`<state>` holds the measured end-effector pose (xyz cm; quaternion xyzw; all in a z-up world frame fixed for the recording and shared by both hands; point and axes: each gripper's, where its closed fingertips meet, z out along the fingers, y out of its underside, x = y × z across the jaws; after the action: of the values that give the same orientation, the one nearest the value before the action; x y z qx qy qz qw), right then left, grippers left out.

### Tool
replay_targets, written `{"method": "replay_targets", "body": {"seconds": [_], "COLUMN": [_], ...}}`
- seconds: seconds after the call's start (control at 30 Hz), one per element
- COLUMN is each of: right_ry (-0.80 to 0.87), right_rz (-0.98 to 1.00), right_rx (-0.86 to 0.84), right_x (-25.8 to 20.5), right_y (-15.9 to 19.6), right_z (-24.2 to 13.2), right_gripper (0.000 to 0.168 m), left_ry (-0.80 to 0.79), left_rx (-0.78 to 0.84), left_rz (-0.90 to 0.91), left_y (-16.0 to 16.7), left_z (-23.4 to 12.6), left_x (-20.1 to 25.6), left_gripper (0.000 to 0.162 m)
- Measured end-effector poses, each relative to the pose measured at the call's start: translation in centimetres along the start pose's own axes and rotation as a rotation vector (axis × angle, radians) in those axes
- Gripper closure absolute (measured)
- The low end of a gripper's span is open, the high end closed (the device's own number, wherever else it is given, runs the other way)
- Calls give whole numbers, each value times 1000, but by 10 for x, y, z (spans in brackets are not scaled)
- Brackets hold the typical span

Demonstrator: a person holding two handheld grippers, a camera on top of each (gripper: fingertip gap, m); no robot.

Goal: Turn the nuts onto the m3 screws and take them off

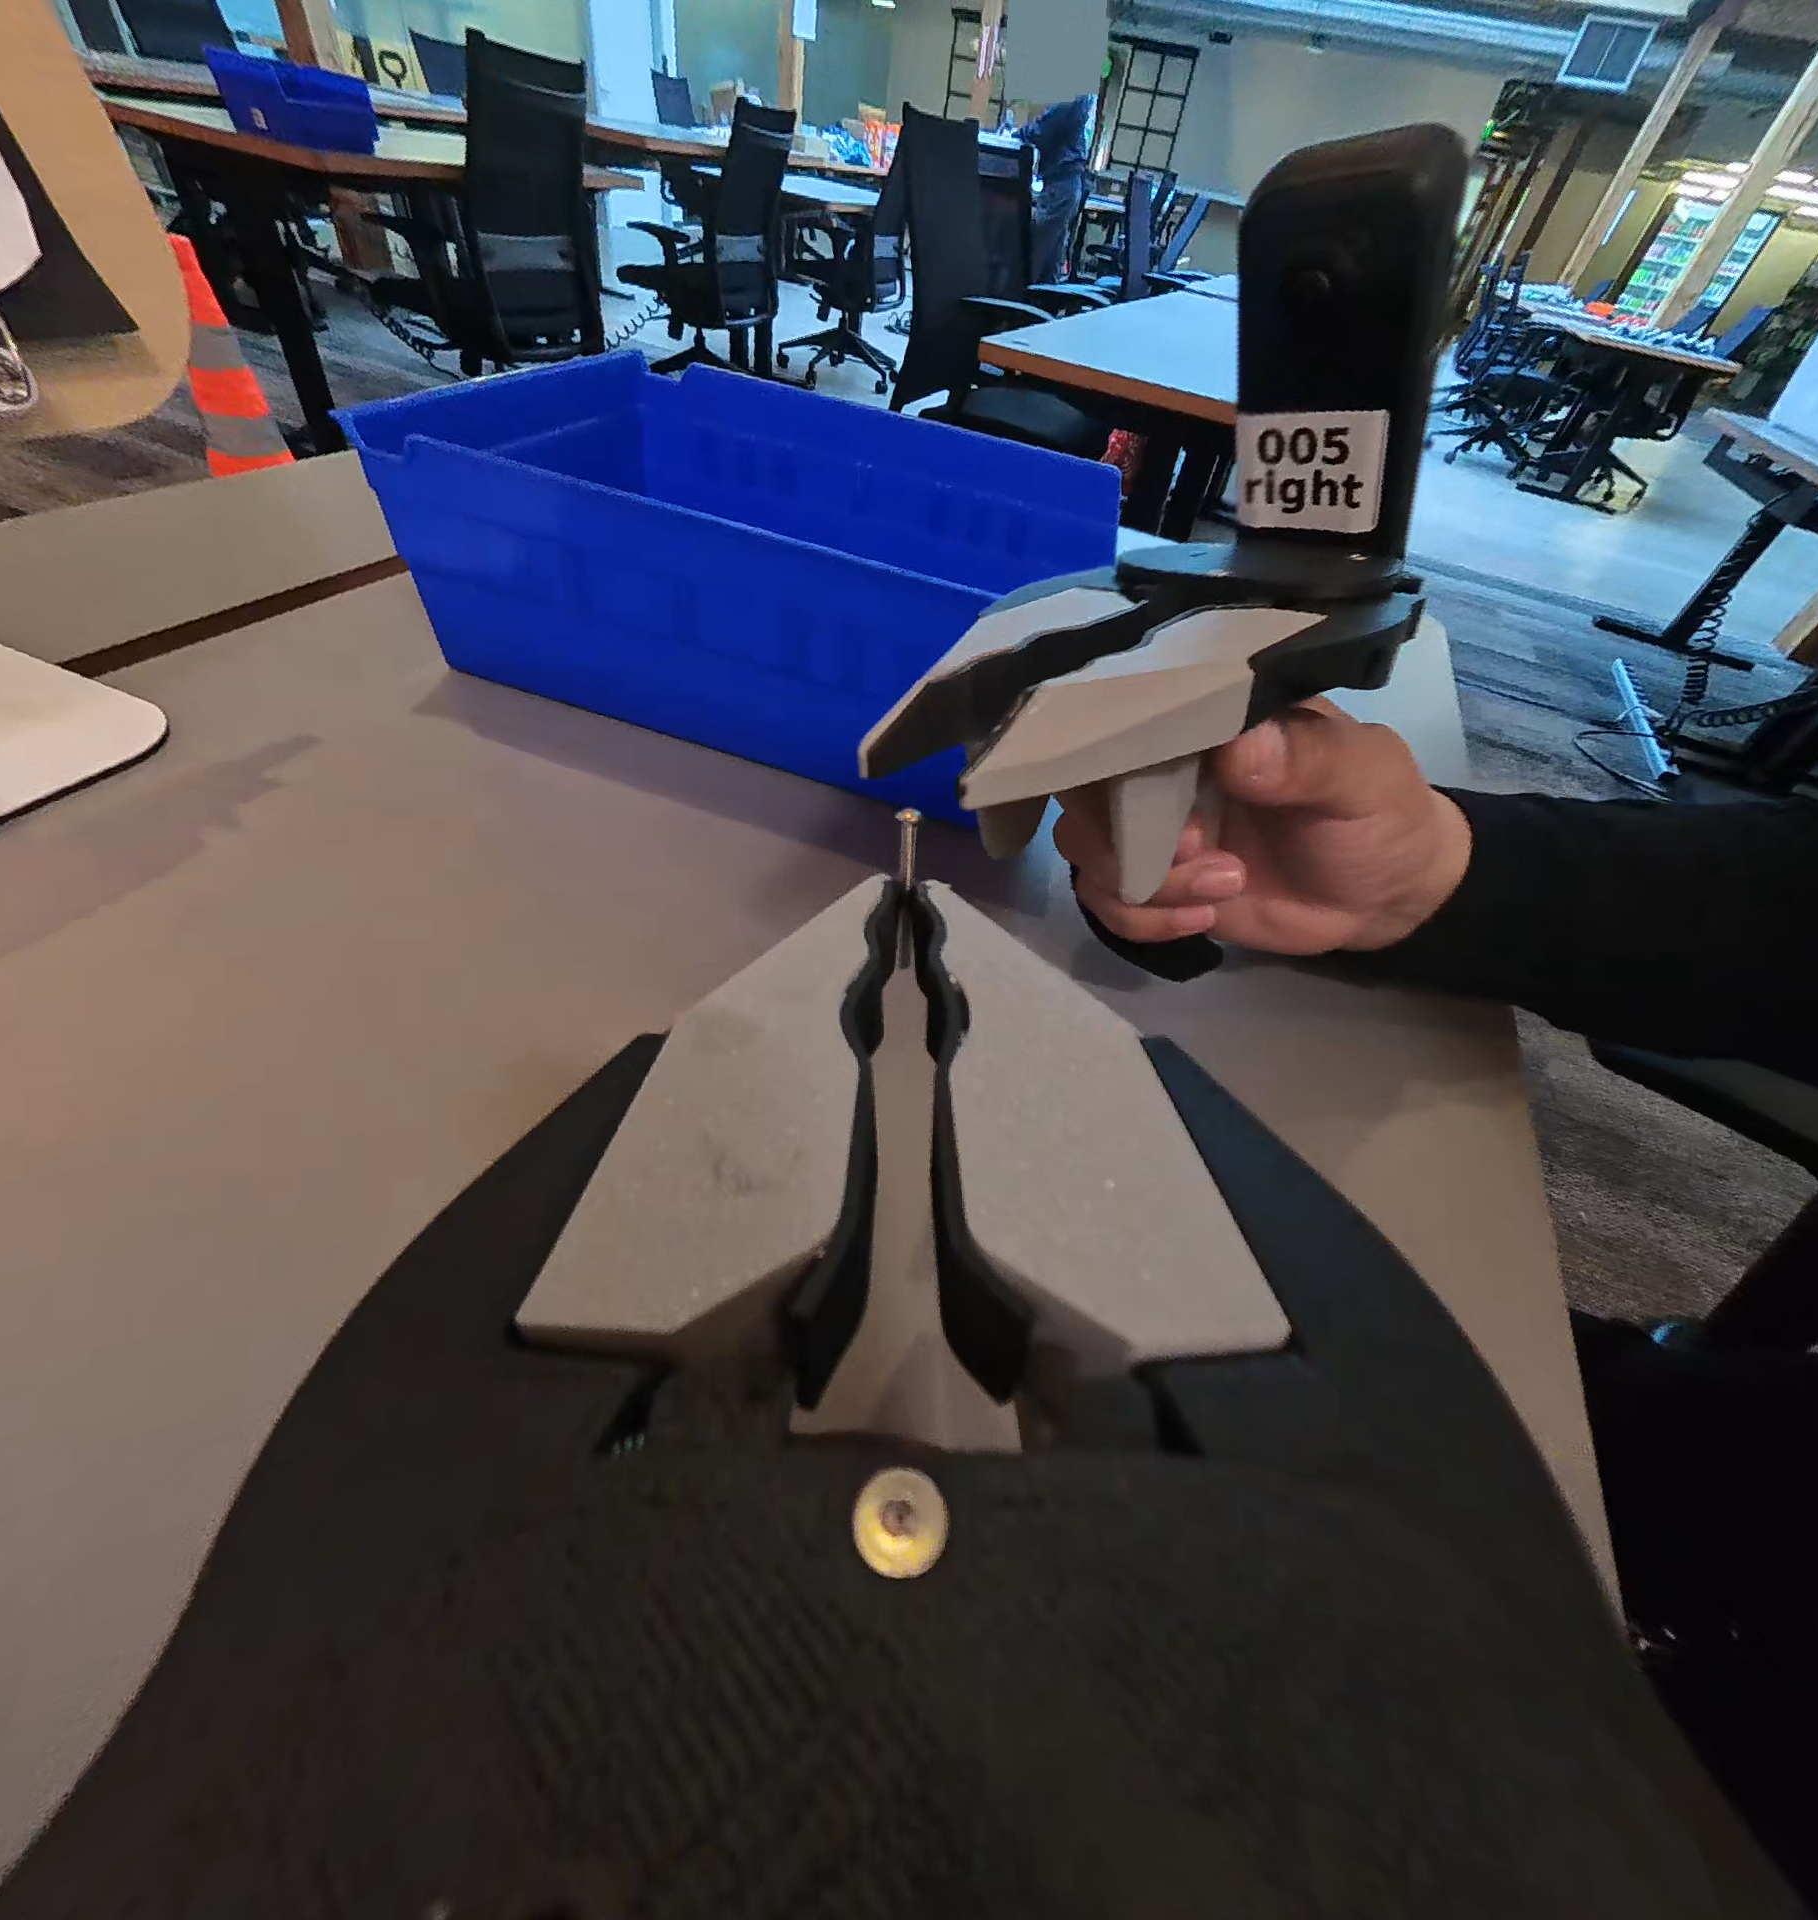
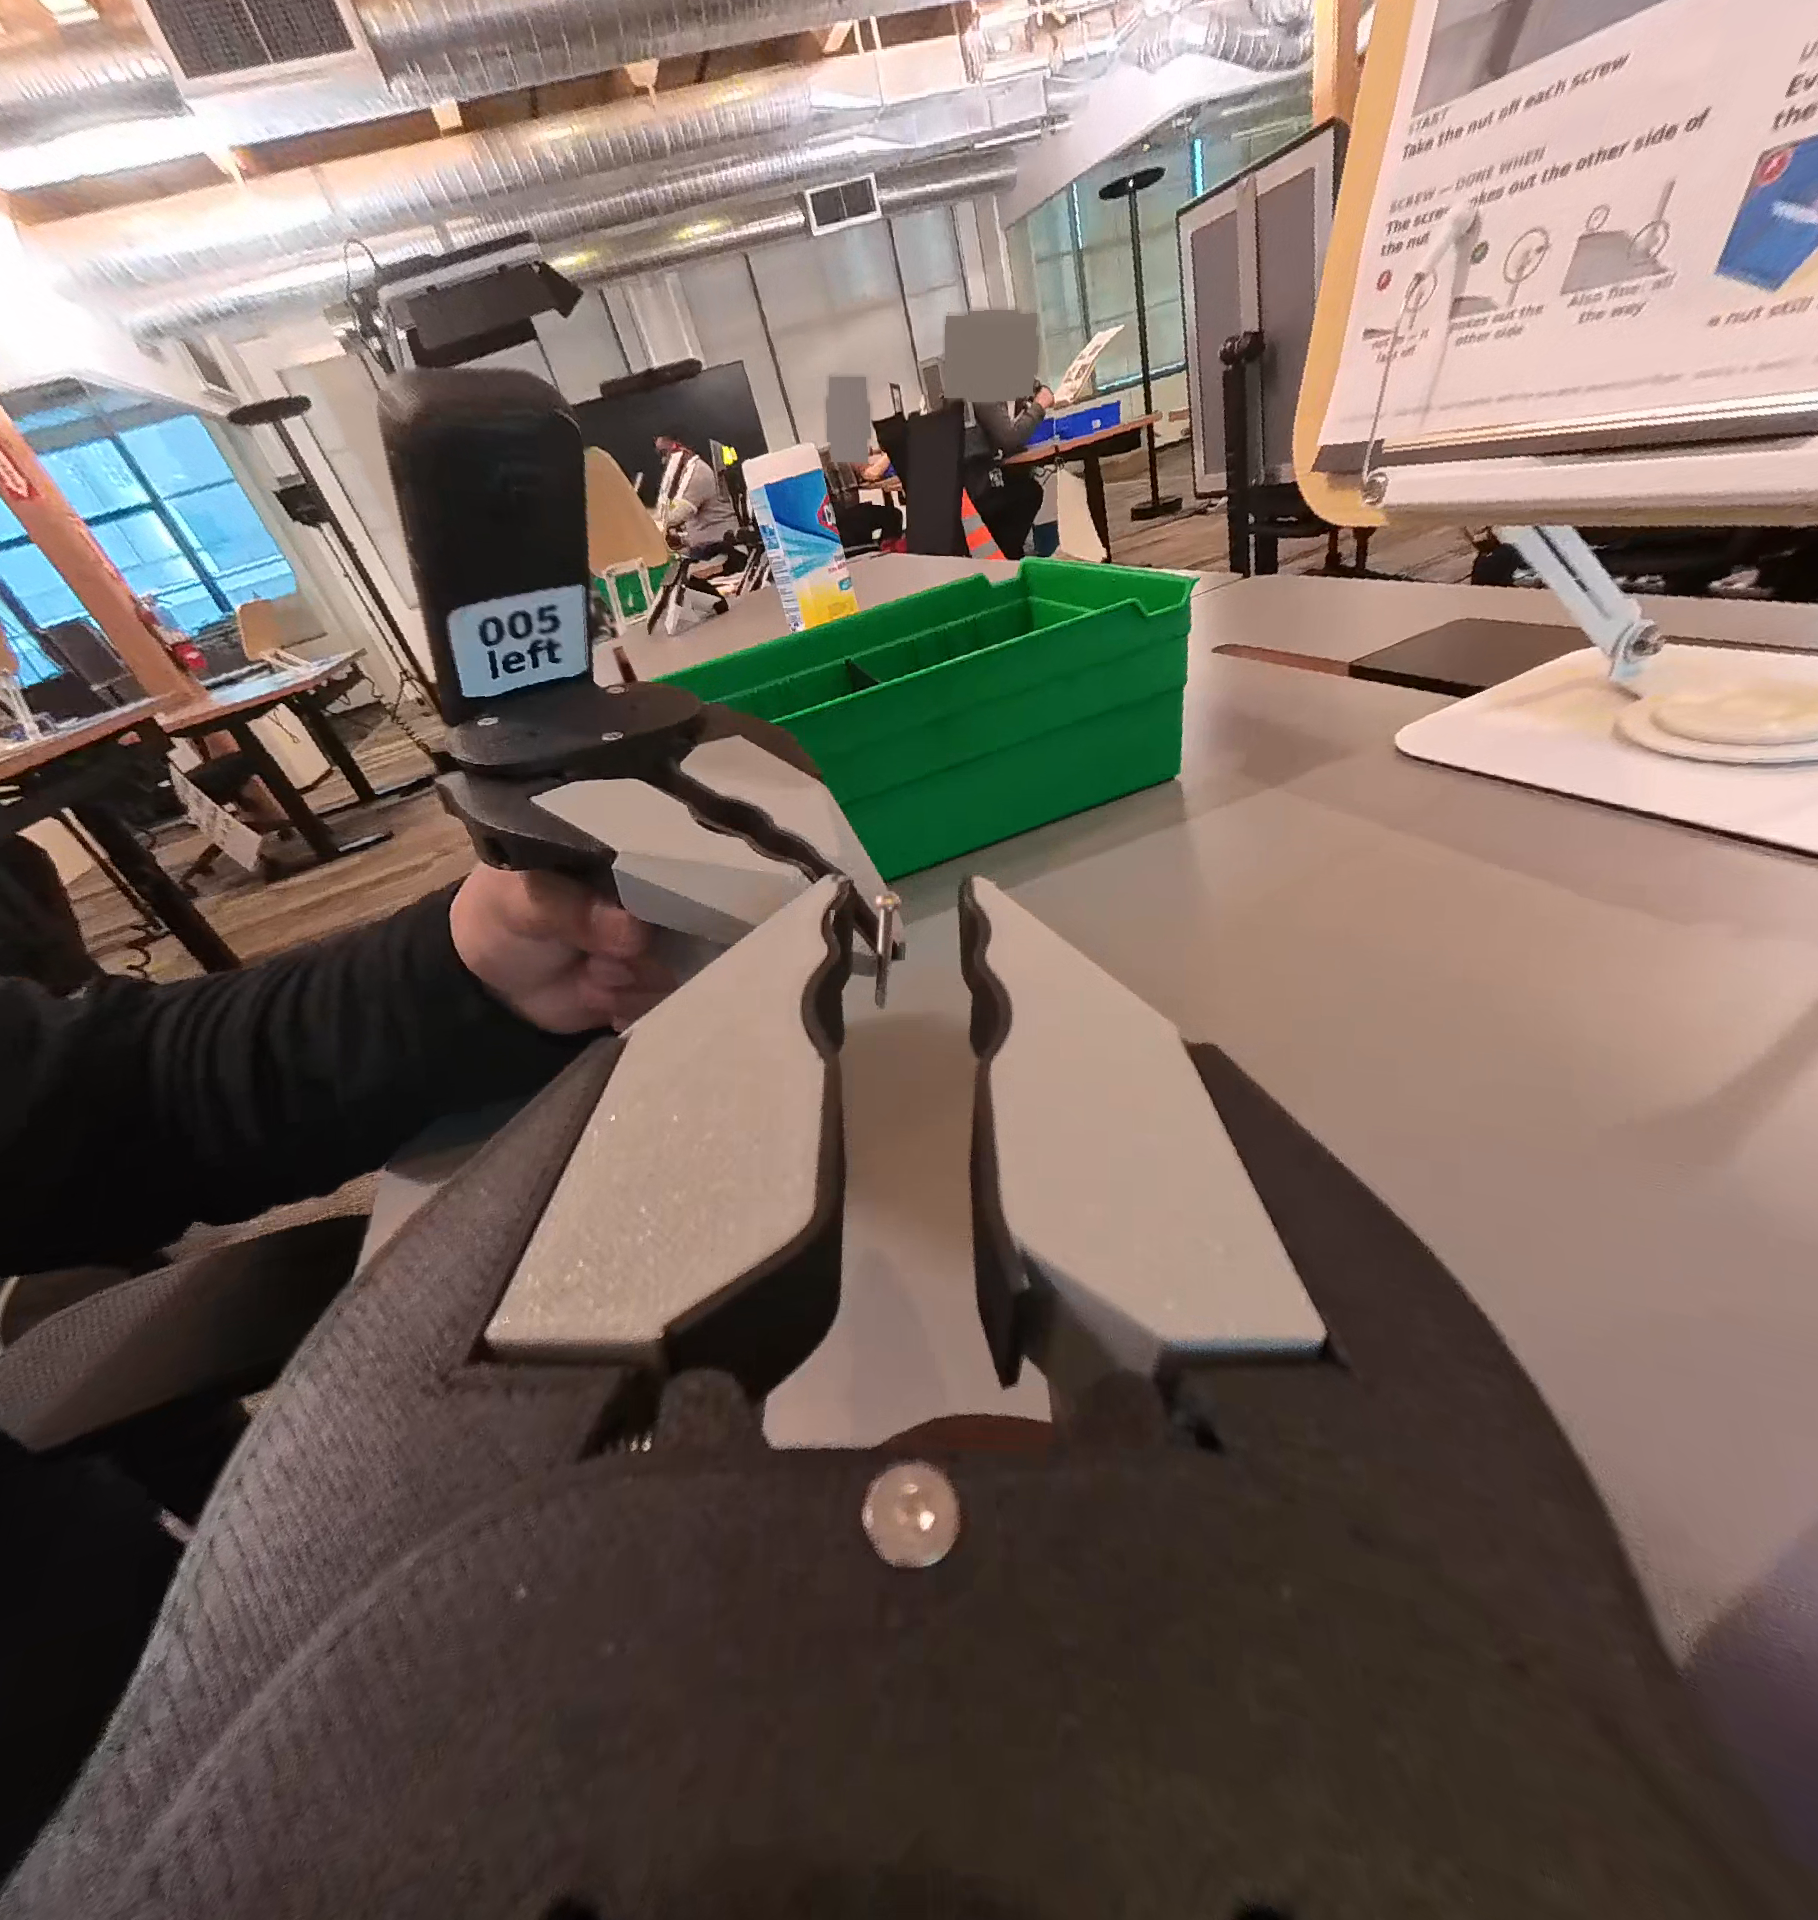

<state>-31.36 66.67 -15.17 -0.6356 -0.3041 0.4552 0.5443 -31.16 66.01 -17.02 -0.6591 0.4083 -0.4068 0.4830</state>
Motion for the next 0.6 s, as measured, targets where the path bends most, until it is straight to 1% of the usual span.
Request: {"method": "replay_targets", "body": {"seconds": [0.2, 0.33, 0.4, 0.47, 0.6], "right_ry": [-26, -33, -43, -41, -46], "right_rz": [8, 19, 36, 46, 67], "right_rx": [-19, -20, -19, -23, -22], "right_x": [-7, -10, -11, -9, -8], "right_y": [5, 6, 7, 8, 9], "right_z": [9, 10, 11, 10, 9], "right_gripper": [150, 159, 160, 165, 166], "left_ry": [-22, -6, -8, -8, -12], "left_rx": [34, 28, 20, 15, 11], "left_rz": [-10, -7, 2, 12, 21], "left_y": [-3, -2, 0, 0, 1], "left_z": [-5, -4, -3, -2, -2], "left_x": [-5, -1, 0, 2, 2], "left_gripper": [162, 162, 162, 162, 162]}}
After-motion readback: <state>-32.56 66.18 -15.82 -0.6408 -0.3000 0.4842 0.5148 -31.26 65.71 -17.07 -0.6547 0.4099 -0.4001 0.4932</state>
